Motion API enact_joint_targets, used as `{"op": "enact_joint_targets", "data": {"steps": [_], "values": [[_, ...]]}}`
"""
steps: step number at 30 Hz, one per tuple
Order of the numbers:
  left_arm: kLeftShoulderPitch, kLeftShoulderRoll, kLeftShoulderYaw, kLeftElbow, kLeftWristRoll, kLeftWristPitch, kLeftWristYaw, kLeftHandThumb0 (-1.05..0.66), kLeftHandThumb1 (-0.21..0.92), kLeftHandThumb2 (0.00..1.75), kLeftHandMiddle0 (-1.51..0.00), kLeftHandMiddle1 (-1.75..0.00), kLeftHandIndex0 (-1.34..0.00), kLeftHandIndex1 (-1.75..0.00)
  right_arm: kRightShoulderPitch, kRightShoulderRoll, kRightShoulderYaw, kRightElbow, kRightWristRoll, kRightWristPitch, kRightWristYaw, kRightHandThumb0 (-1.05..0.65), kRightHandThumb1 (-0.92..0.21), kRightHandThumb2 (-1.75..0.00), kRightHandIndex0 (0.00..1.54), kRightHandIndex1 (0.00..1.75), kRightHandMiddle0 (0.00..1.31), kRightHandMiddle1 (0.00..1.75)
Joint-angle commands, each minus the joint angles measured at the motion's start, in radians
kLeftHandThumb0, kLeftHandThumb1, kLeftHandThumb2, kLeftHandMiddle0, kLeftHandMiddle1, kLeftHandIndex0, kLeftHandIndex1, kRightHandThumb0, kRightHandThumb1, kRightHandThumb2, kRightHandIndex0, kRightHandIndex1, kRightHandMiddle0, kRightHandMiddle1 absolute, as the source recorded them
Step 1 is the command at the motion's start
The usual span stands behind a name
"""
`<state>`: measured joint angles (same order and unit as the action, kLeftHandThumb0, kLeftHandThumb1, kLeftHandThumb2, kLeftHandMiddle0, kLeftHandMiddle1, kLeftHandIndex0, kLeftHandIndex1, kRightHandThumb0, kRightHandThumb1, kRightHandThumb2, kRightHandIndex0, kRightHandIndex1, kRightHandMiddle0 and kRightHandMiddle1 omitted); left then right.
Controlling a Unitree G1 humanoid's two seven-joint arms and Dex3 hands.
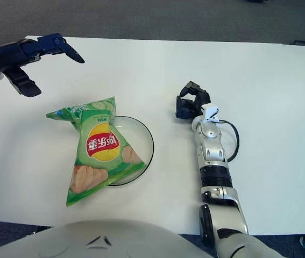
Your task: Put the snack into the plate.
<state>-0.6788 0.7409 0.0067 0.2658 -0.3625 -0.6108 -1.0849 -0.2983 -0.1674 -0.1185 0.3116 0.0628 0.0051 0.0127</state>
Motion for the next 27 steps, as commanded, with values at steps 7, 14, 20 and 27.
{"op": "enact_joint_targets", "data": {"steps": [7,14,20,27], "values": [[0.015,-0.012,0.013,-0.039,0.021,0.022,0.009,-0.99,0.92,0.45,-0.16,-1.07,0.00,-1.17,0.081,-0.006,-0.004,0.061,-0.006,0.059,0.021,-0.51,-0.25,-1.40,1.30,1.75,0.67,1.75],[0.018,-0.018,0.016,-0.056,0.030,0.034,0.014,-0.99,0.92,0.45,-0.16,-1.07,0.00,-1.17,0.085,-0.010,-0.010,0.058,-0.005,0.059,0.028,-0.51,-0.25,-1.40,1.30,1.75,0.67,1.75],[0.021,-0.022,0.018,-0.067,0.034,0.042,0.017,-0.99,0.92,0.45,-0.16,-1.07,0.00,-1.17,0.086,-0.013,-0.013,0.058,-0.004,0.058,0.033,-0.51,-0.25,-1.40,1.30,1.75,0.67,1.75],[0.019,-0.023,0.019,-0.071,0.037,0.048,0.018,-0.99,0.92,0.45,-0.16,-1.07,0.00,-1.17,0.085,-0.014,-0.015,0.057,-0.004,0.060,0.035,-0.51,-0.25,-1.40,1.30,1.75,0.67,1.75]]}}
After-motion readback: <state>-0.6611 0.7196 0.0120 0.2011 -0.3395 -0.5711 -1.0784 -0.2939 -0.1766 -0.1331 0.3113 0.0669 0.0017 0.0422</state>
